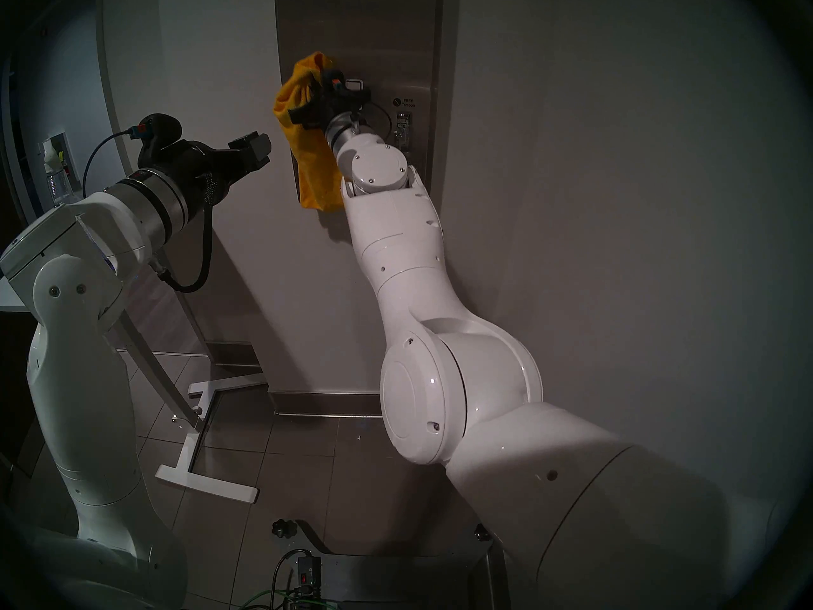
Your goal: Pick up the cloth and wipe the surface
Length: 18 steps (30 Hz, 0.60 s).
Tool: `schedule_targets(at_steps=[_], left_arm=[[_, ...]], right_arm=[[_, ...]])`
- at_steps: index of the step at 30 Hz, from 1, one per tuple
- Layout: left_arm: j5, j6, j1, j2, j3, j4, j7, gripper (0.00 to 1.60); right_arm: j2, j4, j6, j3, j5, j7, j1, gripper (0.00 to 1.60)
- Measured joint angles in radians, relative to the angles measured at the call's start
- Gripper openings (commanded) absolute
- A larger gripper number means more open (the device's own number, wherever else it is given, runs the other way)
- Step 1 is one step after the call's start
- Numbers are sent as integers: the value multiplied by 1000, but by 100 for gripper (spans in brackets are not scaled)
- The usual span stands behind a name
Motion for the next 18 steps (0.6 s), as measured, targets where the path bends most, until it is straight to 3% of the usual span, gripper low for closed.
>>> schedule_targets(at_steps=[8,18], left_arm=[[0,0,0,0,0,0,0,160],[0,0,1,0,0,0,0,160]], right_arm=[[5,-83,-36,-53,-20,107,-2,0],[13,-193,-45,-63,12,229,-23,0]])
